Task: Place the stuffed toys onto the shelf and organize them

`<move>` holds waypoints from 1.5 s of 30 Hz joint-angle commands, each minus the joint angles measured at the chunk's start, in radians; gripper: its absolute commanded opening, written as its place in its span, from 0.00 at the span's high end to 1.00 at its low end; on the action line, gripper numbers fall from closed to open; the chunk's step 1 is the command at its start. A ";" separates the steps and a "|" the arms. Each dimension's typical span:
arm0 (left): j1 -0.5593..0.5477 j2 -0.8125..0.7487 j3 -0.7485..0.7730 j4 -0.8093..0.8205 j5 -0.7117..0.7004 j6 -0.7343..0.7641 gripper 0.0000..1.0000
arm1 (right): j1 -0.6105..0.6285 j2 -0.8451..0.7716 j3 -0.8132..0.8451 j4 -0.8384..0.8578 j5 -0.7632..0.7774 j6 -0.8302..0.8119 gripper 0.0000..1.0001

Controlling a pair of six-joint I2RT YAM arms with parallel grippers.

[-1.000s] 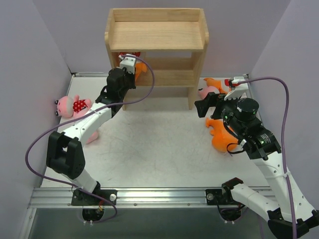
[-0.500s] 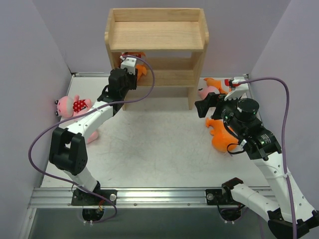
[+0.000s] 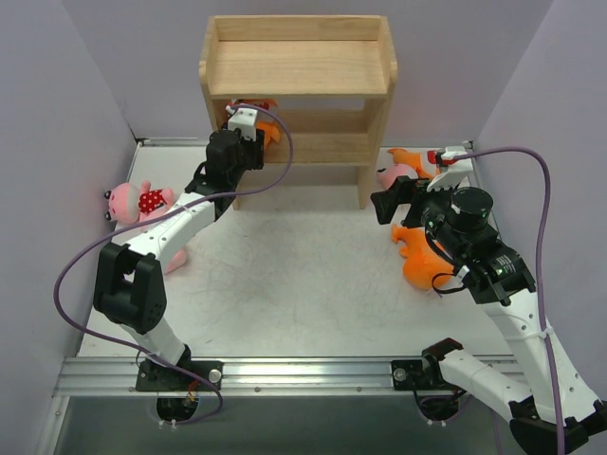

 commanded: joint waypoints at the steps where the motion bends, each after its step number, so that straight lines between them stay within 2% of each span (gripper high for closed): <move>1: 0.003 -0.047 0.014 0.056 -0.004 -0.031 0.43 | -0.003 -0.015 0.004 0.022 0.013 -0.003 0.00; 7: 0.003 -0.076 -0.003 0.056 0.002 -0.049 0.30 | -0.003 -0.015 0.004 0.025 0.008 -0.003 0.00; 17: -0.003 -0.145 -0.052 0.032 0.036 -0.123 0.23 | -0.003 -0.013 0.004 0.027 0.002 0.004 0.01; 21: -0.004 -0.231 -0.101 -0.016 0.043 -0.163 0.19 | -0.003 -0.016 0.000 0.022 0.010 0.007 0.01; 27: -0.001 -0.397 -0.159 -0.166 0.092 -0.186 0.15 | -0.003 -0.019 -0.009 -0.004 0.033 0.020 0.01; 28: 0.002 -0.417 -0.165 -0.267 0.099 -0.174 0.13 | -0.003 -0.024 -0.012 -0.009 0.039 0.023 0.01; 30: 0.006 -0.483 -0.177 -0.343 0.105 -0.161 0.10 | -0.005 -0.028 -0.019 -0.018 0.045 0.033 0.01; 38: 0.057 -0.772 -0.337 -0.651 0.160 -0.123 0.04 | -0.005 -0.032 -0.055 -0.122 0.253 0.130 0.00; 45: 0.062 -0.975 -0.501 -0.705 0.200 -0.109 0.03 | -0.008 0.013 -0.105 -0.289 0.455 0.308 0.00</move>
